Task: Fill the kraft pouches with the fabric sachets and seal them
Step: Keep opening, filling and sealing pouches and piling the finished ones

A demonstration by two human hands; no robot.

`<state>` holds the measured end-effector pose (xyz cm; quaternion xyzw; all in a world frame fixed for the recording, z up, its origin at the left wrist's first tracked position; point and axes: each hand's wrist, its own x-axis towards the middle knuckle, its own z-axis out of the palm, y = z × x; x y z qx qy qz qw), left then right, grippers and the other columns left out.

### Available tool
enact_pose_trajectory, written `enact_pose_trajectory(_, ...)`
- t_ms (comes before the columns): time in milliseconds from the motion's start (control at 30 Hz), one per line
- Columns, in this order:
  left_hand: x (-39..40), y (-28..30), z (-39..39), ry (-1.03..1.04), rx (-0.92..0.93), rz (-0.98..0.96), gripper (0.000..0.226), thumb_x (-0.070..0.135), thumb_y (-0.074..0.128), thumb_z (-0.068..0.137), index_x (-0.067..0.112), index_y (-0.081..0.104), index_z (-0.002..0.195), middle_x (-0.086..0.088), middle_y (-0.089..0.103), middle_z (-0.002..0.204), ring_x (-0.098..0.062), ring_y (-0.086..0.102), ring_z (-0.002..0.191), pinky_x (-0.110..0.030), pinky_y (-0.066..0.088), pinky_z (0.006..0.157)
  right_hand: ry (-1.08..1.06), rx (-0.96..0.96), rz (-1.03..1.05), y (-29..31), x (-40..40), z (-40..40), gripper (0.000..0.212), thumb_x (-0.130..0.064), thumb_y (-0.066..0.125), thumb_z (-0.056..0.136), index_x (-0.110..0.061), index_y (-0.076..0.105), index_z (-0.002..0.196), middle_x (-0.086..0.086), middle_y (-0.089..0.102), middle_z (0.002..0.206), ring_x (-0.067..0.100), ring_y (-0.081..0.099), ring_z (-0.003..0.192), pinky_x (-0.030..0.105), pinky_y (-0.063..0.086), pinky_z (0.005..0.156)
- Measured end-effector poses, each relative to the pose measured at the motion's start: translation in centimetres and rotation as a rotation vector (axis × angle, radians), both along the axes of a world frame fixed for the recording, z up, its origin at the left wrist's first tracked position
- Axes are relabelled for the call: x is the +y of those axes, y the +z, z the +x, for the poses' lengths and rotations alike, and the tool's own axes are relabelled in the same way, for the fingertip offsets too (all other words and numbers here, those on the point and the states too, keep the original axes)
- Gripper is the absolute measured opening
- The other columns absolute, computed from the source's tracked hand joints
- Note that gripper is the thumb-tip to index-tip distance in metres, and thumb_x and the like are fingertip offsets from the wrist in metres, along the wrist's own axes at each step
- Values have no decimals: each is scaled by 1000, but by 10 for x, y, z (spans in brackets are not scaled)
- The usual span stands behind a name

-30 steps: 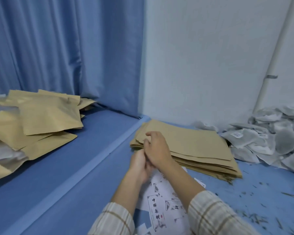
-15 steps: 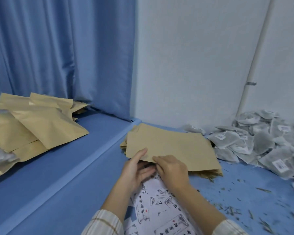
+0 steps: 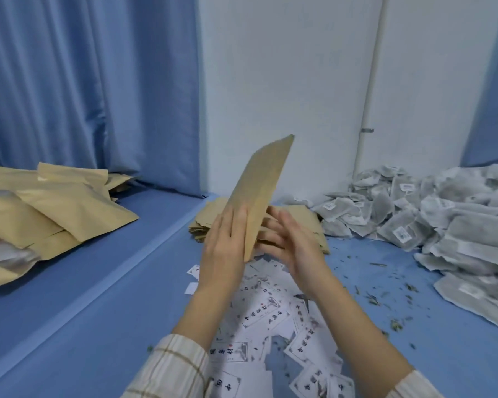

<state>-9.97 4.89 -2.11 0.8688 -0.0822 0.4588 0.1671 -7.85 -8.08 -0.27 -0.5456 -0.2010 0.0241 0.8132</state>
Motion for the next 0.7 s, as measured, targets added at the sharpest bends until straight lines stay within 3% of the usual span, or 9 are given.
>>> enact_pose_trajectory(67, -16, -5, -8, 90, -109, 202, 56, -5, 71, 77, -2, 53, 130, -24, 58, 125, -40, 58, 113, -51, 51, 90, -85, -11, 20, 4, -18, -15, 39, -41, 55, 89, -10, 67, 108, 9, 72, 97, 21, 70, 86, 31, 58, 69)
enact_pose_trajectory(133, -35, -15, -16, 98, -119, 308, 44, -5, 58, 84, -3, 54, 128, -27, 59, 122, -42, 58, 112, -51, 50, 89, -225, 35, 11, -3, -35, -24, 28, -29, 53, 94, -6, 69, 97, 10, 73, 86, 19, 71, 77, 25, 56, 60)
enact_pose_trajectory(233, -65, -34, -29, 42, 93, 358, 49, 1, 49, 85, -2, 48, 133, -31, 50, 132, -46, 51, 119, -53, 47, 92, -345, 181, 60, -25, -61, -30, 20, -16, 54, 93, -1, 68, 89, 5, 64, 64, 12, 62, 59, 22, 52, 53)
enact_pose_trajectory(300, -84, -46, -35, 6, 368, 398, 77, 18, 62, 81, 2, 26, 147, -29, 22, 151, -48, 28, 135, -56, 31, 107, -389, 262, 63, -41, -81, -32, 16, -12, 55, 92, 0, 64, 86, 4, 58, 61, 12, 57, 58, 24, 53, 52)
enact_pose_trajectory(367, -98, -58, -38, -103, 583, 426, 95, 41, 57, 81, 13, -1, 151, -20, -14, 156, -43, -8, 143, -52, 3, 116, -401, 322, 54, -54, -101, -37, 19, -8, 54, 91, -1, 64, 76, 5, 59, 60, 12, 59, 56, 23, 54, 52)
enact_pose_trajectory(433, -114, -61, -41, -230, 668, 358, 99, 54, 56, 77, 22, -2, 151, -12, -23, 155, -35, -19, 142, -47, -6, 114, -419, 363, 25, -63, -123, -40, 24, -7, 56, 89, -6, 62, 66, 2, 58, 54, 9, 58, 49, 21, 52, 49)
enact_pose_trajectory(533, -140, -53, -42, -390, 657, 75, 74, 44, 54, 84, 21, 22, 146, -9, 11, 156, -29, 8, 142, -35, 8, 112, -420, 391, 7, -67, -149, -42, 14, -8, 61, 87, -3, 65, 74, 11, 58, 71, 19, 57, 67, 26, 57, 57)
enact_pose_trajectory(600, -159, -47, -39, -449, 620, -154, 51, 34, 50, 92, 18, 37, 139, -8, 37, 142, -28, 30, 133, -32, 20, 105, -390, 377, 8, -68, -159, -44, 11, -8, 64, 84, -2, 70, 78, 13, 66, 78, 20, 62, 70, 26, 58, 61)
enact_pose_trajectory(700, -187, -41, -36, -512, 704, -463, 33, 40, 49, 93, 18, 53, 117, -3, 60, 114, -24, 53, 111, -34, 40, 92, -360, 344, 2, -67, -167, -46, 15, -8, 68, 81, -7, 76, 68, 10, 73, 74, 14, 70, 66, 24, 56, 57)
